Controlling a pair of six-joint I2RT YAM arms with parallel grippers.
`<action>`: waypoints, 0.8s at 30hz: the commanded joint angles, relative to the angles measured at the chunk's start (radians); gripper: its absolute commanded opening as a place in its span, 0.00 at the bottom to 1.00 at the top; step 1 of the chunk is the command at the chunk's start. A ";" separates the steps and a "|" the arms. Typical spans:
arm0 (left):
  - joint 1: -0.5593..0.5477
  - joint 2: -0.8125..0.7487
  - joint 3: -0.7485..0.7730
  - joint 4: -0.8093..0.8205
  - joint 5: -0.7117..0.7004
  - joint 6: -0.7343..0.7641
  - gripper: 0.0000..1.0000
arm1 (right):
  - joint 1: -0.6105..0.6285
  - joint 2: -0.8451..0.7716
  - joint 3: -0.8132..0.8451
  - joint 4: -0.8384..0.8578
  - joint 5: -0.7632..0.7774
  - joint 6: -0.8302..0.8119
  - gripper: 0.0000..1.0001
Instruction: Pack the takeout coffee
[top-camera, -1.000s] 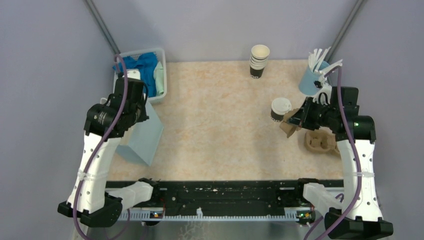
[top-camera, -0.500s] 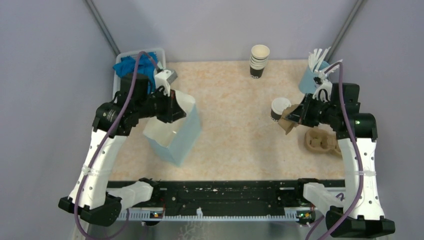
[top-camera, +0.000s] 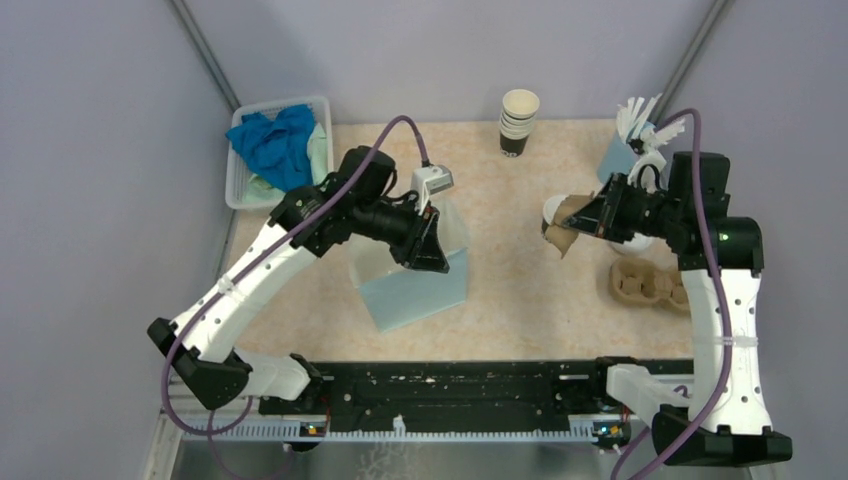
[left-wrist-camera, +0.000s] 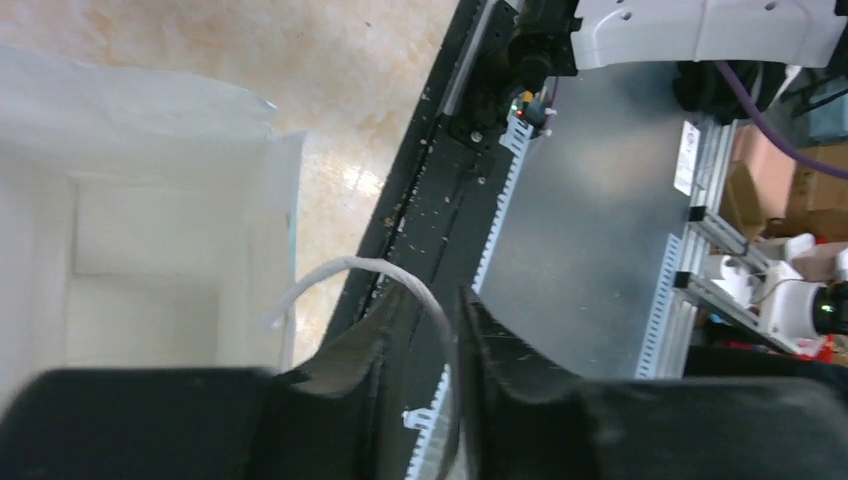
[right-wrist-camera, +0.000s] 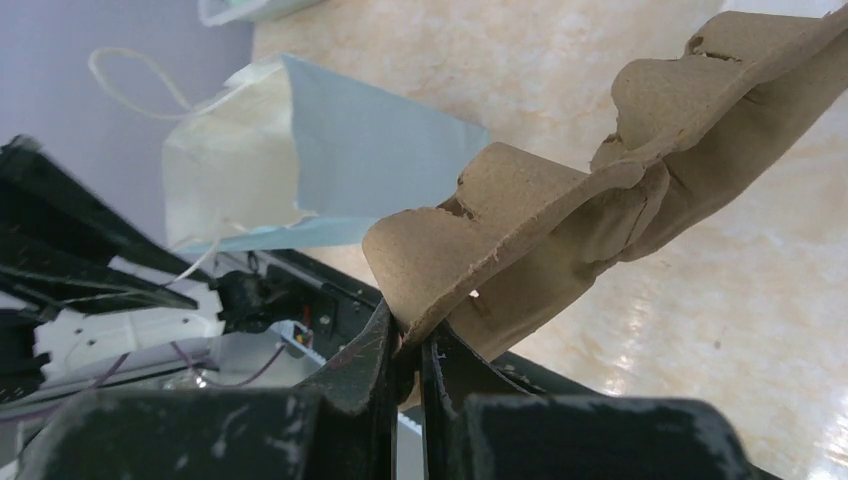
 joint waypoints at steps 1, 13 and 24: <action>-0.004 -0.034 0.043 0.110 -0.029 -0.018 0.37 | 0.037 0.014 0.054 0.097 -0.196 0.039 0.00; -0.003 -0.099 0.152 0.278 -0.203 -0.476 0.89 | 0.215 0.151 0.211 0.325 -0.084 0.502 0.00; -0.002 -0.014 0.242 0.277 -0.219 -0.465 0.48 | 0.326 0.211 0.261 0.471 0.036 0.639 0.00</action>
